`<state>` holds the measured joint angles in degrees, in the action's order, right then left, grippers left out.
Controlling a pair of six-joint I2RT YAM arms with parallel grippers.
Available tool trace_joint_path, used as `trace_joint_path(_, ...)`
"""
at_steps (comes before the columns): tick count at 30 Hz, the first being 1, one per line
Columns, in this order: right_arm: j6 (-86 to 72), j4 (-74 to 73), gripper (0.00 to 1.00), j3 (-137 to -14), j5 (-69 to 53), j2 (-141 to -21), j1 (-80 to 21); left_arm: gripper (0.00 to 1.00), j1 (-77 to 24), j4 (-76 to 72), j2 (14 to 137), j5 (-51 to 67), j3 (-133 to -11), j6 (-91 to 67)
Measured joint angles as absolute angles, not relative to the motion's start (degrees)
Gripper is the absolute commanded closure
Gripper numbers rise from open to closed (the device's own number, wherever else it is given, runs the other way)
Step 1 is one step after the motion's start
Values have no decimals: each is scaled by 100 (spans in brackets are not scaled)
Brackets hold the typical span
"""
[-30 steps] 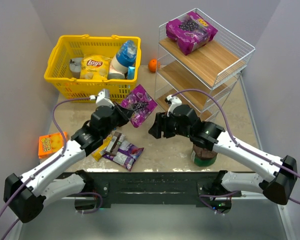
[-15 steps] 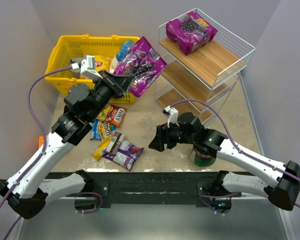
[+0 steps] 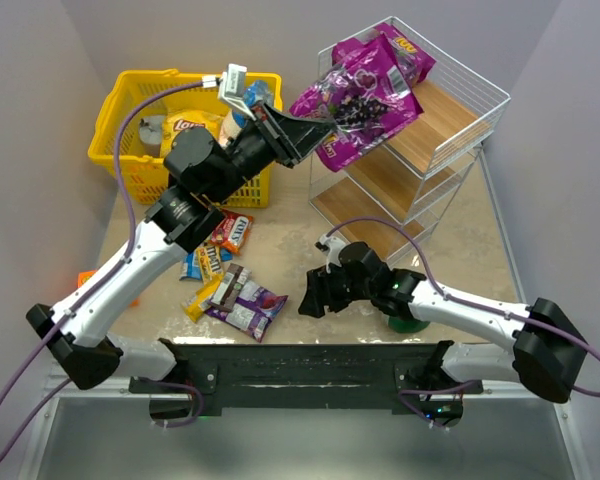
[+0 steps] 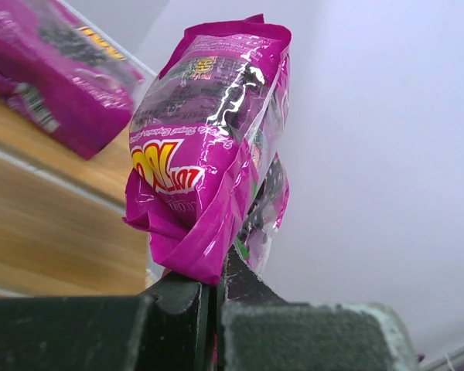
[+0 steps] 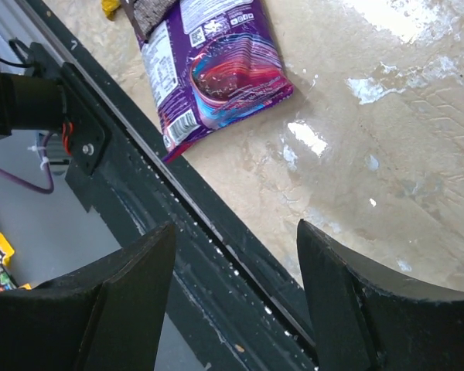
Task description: Place and organize the candy bags onto the shelf
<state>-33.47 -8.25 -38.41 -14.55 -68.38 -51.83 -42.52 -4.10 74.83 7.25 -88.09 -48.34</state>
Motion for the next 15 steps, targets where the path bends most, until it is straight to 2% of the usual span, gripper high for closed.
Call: trace_joint_path(15,-3559,-176,33,-3701,-1446,-7288,-5251,100,-4641,-1833,9126,1020,-9852,-5457)
